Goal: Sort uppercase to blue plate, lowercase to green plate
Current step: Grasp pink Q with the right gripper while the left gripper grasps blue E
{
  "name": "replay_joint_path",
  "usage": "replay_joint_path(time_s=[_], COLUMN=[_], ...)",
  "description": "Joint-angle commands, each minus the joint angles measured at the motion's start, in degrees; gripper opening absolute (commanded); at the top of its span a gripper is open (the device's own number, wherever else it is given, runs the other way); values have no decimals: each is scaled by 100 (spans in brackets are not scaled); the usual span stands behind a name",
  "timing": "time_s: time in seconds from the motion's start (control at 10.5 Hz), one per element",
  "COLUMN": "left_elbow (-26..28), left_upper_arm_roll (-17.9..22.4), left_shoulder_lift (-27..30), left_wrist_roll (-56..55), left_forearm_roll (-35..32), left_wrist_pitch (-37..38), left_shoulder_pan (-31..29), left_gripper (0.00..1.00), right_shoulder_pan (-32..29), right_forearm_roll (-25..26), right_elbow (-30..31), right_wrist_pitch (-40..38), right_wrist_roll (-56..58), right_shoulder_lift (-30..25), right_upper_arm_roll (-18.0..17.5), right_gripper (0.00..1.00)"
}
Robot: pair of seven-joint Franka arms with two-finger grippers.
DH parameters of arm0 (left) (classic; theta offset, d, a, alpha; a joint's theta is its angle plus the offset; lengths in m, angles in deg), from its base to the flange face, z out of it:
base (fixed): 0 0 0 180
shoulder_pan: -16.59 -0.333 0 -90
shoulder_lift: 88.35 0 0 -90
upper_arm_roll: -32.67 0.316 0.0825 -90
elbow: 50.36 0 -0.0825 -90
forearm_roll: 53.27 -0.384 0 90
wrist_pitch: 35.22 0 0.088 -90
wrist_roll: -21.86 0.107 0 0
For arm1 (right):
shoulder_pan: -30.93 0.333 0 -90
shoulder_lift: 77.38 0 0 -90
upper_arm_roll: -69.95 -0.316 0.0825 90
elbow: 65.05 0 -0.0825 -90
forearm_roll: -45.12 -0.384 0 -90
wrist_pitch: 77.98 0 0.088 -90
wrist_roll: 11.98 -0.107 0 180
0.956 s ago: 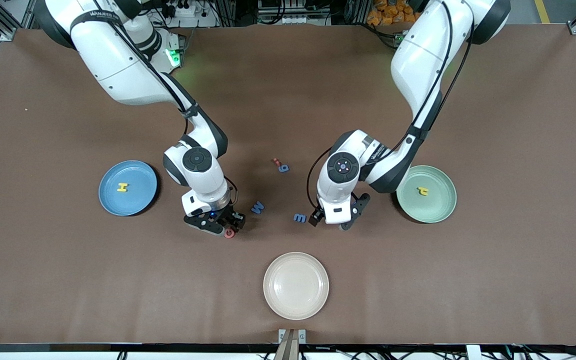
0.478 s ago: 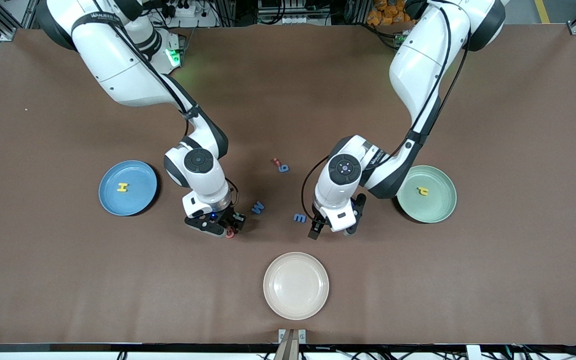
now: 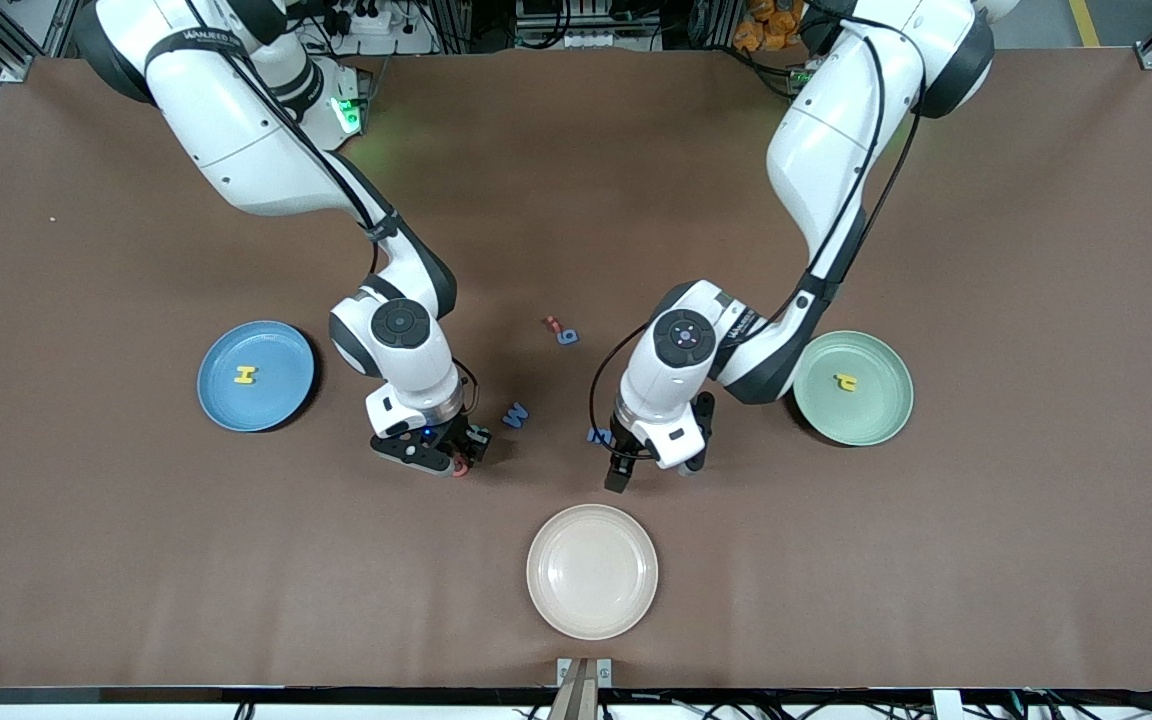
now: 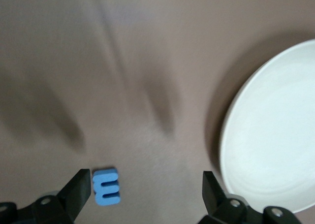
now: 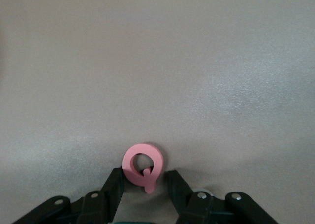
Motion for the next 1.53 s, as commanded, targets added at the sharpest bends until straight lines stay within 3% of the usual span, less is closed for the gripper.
replay_joint_path(time_s=[0.0, 0.57, 0.96, 1.43], left_elbow=[-189, -172, -128, -128], left_upper_arm_roll=[78, 78, 69, 78], left_shoulder_lift=[-195, -344, -344, -292], left_wrist_roll=[-383, -552, -561, -552], left_forearm_roll=[85, 76, 103, 155], left_wrist_pitch=[-67, -41, 609, 1084], left_shoulder_pan=[151, 291, 388, 361], left_gripper=[100, 100, 100, 100], right_shoulder_pan=[22, -4, -30, -118], right_forearm_roll=[127, 293, 347, 233], right_elbow=[-380, -495, -530, -1162], right_wrist_pitch=[61, 61, -35, -1448], right_wrist_roll=[-144, -126, -65, 1031], right_shoulder_lift=[361, 449, 458, 449], right_upper_arm_roll=[-13, 31, 31, -39], right_gripper=[47, 46, 33, 24])
